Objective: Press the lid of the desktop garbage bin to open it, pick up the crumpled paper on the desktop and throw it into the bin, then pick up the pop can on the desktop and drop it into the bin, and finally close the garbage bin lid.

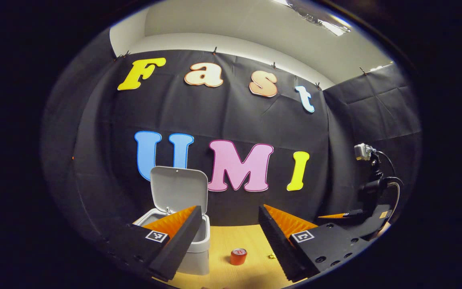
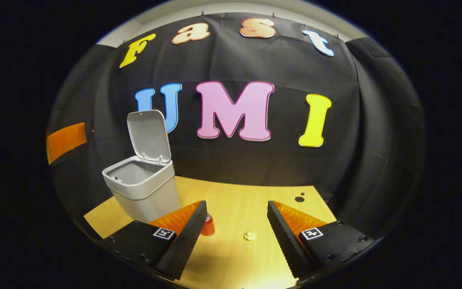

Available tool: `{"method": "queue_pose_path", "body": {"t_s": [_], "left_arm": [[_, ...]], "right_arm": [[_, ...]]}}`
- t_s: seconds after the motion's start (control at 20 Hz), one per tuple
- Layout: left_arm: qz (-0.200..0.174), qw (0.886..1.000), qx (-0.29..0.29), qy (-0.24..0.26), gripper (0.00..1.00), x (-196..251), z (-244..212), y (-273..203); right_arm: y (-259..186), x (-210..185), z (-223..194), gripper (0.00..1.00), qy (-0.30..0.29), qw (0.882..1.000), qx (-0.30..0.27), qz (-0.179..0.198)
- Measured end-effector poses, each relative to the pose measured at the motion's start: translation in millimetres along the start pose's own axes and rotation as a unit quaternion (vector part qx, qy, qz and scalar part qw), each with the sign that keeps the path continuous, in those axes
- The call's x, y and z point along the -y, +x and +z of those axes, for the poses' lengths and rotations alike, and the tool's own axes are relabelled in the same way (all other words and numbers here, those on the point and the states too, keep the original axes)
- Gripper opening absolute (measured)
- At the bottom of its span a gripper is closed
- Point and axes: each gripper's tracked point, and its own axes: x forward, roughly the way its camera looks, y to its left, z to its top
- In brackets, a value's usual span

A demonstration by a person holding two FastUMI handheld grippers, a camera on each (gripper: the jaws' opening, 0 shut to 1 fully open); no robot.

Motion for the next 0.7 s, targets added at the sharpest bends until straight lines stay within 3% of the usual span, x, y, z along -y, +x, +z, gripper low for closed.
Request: {"method": "queue_pose_path", "body": {"t_s": [0.3,0.45,0.7], "left_arm": [[0.06,0.997,-0.045,0.007,0.96,-22.9,-37.3,-1.2],[0.097,0.993,-0.069,0.025,0.96,-33.2,-50.3,-3.4],[0.122,0.989,-0.082,0.033,0.96,-32.8,-58.3,-6.7]], "right_arm": [[59.6,13.4,-60.9,0.98,-0.023,0.994,-0.098,0.036],[84.5,22.1,-94.2,0.98,-0.027,0.987,-0.151,0.05],[124.3,43.8,-147.1,0.98,-0.029,0.973,-0.224,0.055]]}}
